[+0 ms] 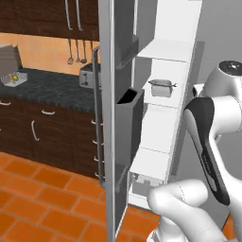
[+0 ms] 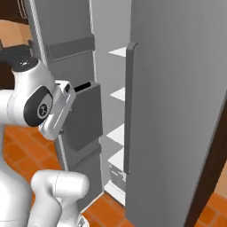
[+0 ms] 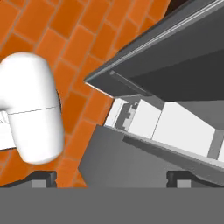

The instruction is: Take the meat container that has the fish and place it on the second highest rack of the freezer. Then take the vegetable container that has the sweet potato and cucumber and place it on the highest rack of the freezer.

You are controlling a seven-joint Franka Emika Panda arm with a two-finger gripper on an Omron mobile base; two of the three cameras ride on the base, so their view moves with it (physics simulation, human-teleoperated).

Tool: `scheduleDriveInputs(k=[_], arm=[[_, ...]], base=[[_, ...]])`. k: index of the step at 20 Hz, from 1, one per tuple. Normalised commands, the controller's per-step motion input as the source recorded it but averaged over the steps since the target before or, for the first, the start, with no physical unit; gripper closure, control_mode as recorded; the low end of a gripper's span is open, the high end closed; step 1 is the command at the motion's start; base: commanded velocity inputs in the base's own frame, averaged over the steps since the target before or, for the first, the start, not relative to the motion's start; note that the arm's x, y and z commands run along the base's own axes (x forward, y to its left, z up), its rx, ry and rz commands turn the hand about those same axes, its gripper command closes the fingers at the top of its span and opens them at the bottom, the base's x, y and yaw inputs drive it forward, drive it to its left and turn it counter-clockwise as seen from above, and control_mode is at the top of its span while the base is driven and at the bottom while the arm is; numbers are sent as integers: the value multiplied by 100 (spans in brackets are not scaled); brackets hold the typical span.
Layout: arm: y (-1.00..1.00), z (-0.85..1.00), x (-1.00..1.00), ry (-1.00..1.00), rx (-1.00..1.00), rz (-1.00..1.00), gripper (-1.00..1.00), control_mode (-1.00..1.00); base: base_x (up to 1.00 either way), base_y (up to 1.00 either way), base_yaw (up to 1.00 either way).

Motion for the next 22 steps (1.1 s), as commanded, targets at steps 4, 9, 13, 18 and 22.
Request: scheduleDriveInputs(k=[4,9,13,18,22], arm=[[0,0,0,0,0,0,-100,100],[0,0,0,0,0,0,-100,100],[0,0,0,0,0,0,-100,100],[0,0,0,0,0,0,-100,100],[0,0,0,0,0,0,-100,100]], base=[[-52,0,86],[-39,0,94],[-29,0,95],[15,30,59],[97,49,6]])
